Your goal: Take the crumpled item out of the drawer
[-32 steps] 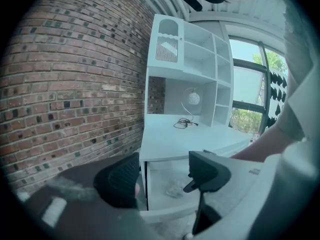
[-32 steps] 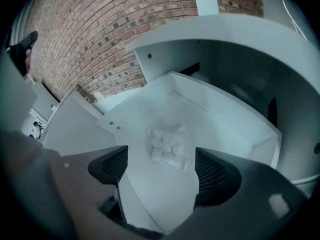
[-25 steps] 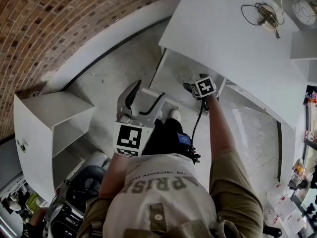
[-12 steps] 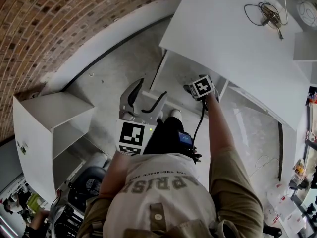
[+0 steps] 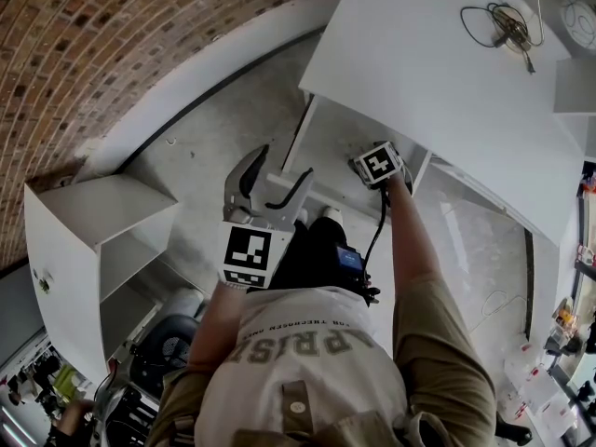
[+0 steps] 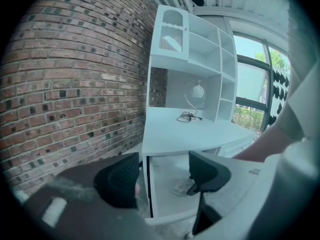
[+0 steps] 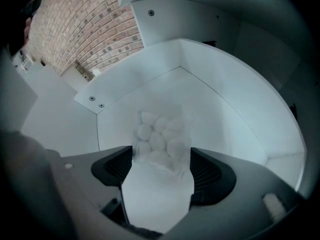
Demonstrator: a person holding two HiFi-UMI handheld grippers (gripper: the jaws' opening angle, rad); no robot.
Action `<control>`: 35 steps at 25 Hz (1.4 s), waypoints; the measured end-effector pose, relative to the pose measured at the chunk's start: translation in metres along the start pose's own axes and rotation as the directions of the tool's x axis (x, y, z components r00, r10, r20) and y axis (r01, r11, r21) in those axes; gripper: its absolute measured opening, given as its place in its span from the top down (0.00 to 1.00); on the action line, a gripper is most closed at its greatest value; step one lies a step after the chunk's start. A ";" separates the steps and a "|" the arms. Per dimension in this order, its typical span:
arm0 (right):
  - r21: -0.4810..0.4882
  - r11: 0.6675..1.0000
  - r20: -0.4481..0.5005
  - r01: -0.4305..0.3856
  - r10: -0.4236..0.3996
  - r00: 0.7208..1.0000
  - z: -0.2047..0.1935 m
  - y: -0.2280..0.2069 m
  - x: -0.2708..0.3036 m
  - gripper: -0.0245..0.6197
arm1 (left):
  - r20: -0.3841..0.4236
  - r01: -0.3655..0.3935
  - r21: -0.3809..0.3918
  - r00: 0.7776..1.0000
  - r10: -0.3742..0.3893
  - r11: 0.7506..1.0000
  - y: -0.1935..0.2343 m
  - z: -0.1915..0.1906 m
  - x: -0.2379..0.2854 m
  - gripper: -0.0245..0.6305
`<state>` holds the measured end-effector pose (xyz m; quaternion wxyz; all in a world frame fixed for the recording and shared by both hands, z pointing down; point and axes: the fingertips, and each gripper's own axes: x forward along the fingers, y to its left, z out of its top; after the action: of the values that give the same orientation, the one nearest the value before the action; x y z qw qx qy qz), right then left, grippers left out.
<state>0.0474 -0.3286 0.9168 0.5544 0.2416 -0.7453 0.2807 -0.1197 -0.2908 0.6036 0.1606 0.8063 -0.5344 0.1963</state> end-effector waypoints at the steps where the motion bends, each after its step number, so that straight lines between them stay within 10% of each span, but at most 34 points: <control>1: -0.006 1.000 0.001 -0.001 0.001 1.000 0.000 0.000 0.000 0.39 | 0.000 -0.002 -0.001 1.000 0.002 1.000 0.001 0.000 0.000 0.46; 18: -0.063 0.998 0.024 -0.023 0.024 0.999 0.000 0.001 -0.006 0.74 | -0.008 -0.018 -0.017 1.000 0.018 1.000 0.004 -0.006 0.002 0.46; 35: -0.087 0.996 0.139 -0.026 0.038 0.990 0.008 0.009 -0.041 0.84 | -0.009 -0.007 -0.044 1.000 0.006 0.999 -0.002 -0.008 -0.007 0.46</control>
<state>0.0468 -0.3252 0.8740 0.5057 0.2252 -0.7975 0.2397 -0.1217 -0.2808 0.6070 0.1798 0.8000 -0.5406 0.1884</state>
